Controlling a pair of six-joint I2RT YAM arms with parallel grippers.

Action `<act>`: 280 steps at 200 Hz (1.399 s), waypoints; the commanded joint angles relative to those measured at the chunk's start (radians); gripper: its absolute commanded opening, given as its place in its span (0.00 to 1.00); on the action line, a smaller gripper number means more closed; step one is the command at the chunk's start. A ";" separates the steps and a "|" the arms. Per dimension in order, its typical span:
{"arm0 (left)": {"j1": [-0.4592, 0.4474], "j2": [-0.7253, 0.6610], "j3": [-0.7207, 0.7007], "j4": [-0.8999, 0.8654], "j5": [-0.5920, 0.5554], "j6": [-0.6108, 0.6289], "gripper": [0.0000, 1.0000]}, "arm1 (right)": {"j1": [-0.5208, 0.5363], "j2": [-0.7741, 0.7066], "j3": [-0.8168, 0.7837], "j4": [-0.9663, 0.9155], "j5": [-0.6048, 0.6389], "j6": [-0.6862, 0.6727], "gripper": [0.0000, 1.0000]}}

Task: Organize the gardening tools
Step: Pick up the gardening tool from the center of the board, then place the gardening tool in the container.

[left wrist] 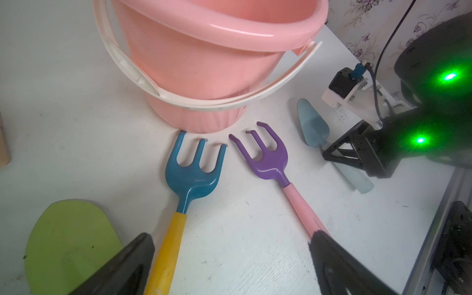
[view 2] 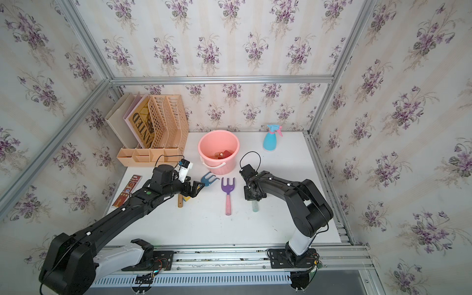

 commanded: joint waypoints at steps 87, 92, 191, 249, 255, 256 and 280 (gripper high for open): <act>0.001 -0.009 -0.007 0.030 -0.004 -0.019 0.99 | 0.043 -0.413 0.059 0.189 0.179 0.057 0.00; -0.001 -0.009 -0.007 0.031 -0.005 -0.021 0.99 | 0.049 -0.415 0.076 0.211 0.186 0.045 0.00; -0.008 -0.031 -0.009 0.015 -0.022 -0.017 0.99 | 0.097 0.061 0.649 0.560 0.207 -0.208 0.00; -0.008 -0.048 -0.014 0.004 -0.055 -0.015 0.99 | 0.113 0.280 0.721 0.632 0.199 -0.173 0.00; -0.008 -0.050 -0.013 0.001 -0.058 -0.014 0.99 | 0.113 0.291 0.717 0.639 0.198 -0.170 0.00; -0.007 -0.051 -0.012 0.001 -0.059 -0.014 0.99 | 0.113 0.293 0.718 0.641 0.198 -0.170 0.00; -0.008 -0.061 -0.011 -0.010 -0.067 -0.009 0.99 | 0.114 0.331 0.715 0.646 0.207 -0.164 0.00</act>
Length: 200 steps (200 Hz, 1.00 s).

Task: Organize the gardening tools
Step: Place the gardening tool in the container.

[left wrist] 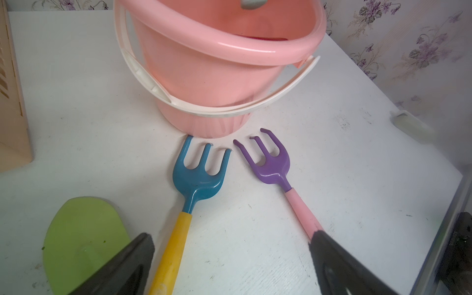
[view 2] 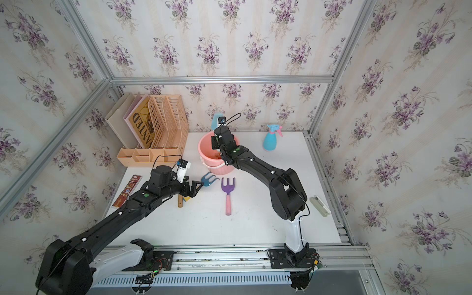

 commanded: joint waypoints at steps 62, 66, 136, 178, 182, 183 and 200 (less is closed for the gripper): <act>0.001 -0.015 0.000 -0.007 -0.026 0.016 0.99 | -0.001 0.132 0.057 0.043 -0.003 0.036 0.00; 0.000 -0.016 0.000 -0.009 -0.027 0.016 0.99 | -0.002 0.136 0.058 0.043 -0.004 0.040 0.00; 0.000 -0.018 0.001 -0.014 -0.031 0.021 0.99 | -0.022 0.193 0.062 0.012 -0.023 0.074 0.00; 0.000 -0.018 -0.002 -0.012 -0.031 0.019 0.99 | -0.027 0.197 0.048 0.011 -0.029 0.078 0.03; 0.001 -0.018 -0.001 -0.012 -0.032 0.019 0.99 | -0.027 0.197 0.047 0.012 -0.030 0.076 0.05; 0.001 -0.018 -0.001 -0.012 -0.032 0.019 0.99 | -0.027 0.197 0.047 0.012 -0.030 0.076 0.06; 0.000 -0.017 0.000 -0.016 -0.033 0.020 0.99 | -0.027 0.193 0.044 0.013 -0.027 0.073 0.19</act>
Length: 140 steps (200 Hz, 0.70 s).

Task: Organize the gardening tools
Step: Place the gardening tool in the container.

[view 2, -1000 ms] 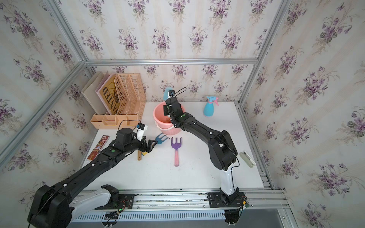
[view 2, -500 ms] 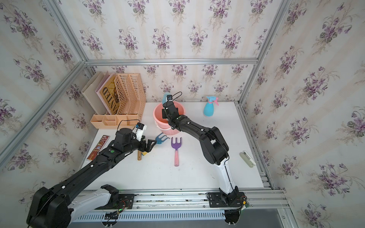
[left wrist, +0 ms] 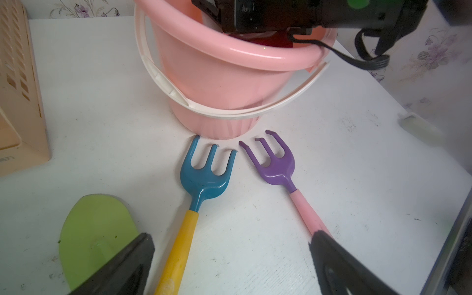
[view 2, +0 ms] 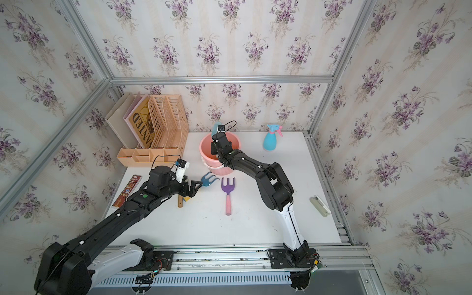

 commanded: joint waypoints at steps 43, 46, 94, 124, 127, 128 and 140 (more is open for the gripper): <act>0.001 0.000 0.000 -0.003 -0.010 0.016 0.99 | -0.005 -0.020 -0.016 -0.013 0.019 -0.007 0.38; 0.000 -0.001 0.000 -0.004 -0.010 0.015 0.99 | -0.005 -0.021 -0.016 -0.013 0.019 -0.007 0.39; 0.001 -0.003 0.001 -0.005 -0.011 0.016 0.99 | -0.006 -0.033 -0.019 -0.009 0.010 -0.009 0.53; 0.000 0.002 0.007 -0.015 -0.027 0.017 0.99 | -0.007 -0.072 -0.049 0.027 0.006 -0.009 0.58; 0.000 0.003 0.008 -0.018 -0.031 0.016 0.99 | -0.006 -0.078 -0.053 0.031 0.006 -0.010 0.58; 0.000 0.004 0.008 -0.019 -0.033 0.016 0.99 | -0.006 -0.080 -0.054 0.032 0.005 -0.010 0.59; 0.000 0.014 0.023 -0.046 -0.063 0.016 0.99 | -0.006 -0.110 -0.071 0.047 0.003 -0.012 0.61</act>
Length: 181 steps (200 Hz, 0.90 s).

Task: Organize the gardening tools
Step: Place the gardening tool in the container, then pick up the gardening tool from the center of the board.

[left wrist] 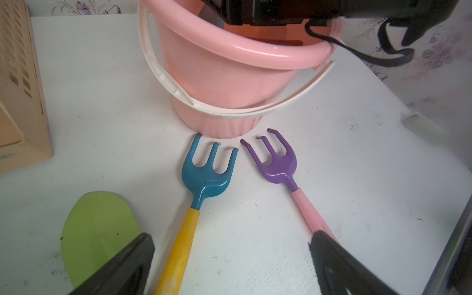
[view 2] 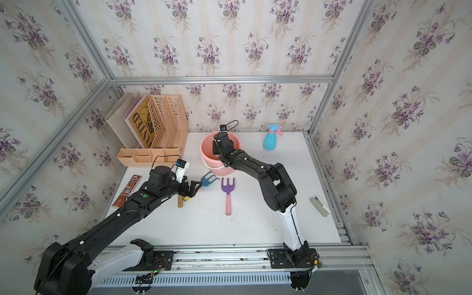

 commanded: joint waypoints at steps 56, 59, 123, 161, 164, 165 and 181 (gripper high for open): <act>-0.007 0.083 0.111 -0.191 -0.212 0.026 0.99 | 0.000 -0.173 -0.041 0.039 -0.024 -0.016 0.73; -0.008 0.092 0.118 -0.202 -0.217 0.029 0.99 | 0.001 -0.180 -0.040 0.034 -0.026 -0.014 0.73; -0.148 0.339 0.331 -0.456 -0.394 0.116 0.92 | 0.001 -0.361 -0.090 -0.116 -0.105 0.016 0.74; -0.182 0.507 0.455 -0.562 -0.444 0.139 0.83 | -0.005 -0.556 -0.244 -0.127 -0.185 0.072 0.75; -0.182 0.516 0.460 -0.563 -0.448 0.140 0.82 | -0.005 -0.574 -0.260 -0.122 -0.196 0.079 0.75; -0.182 0.518 0.461 -0.563 -0.450 0.140 0.82 | -0.006 -0.580 -0.266 -0.121 -0.198 0.080 0.75; -0.184 0.553 0.474 -0.560 -0.457 0.137 0.76 | -0.008 -0.670 -0.348 -0.096 -0.245 0.114 0.75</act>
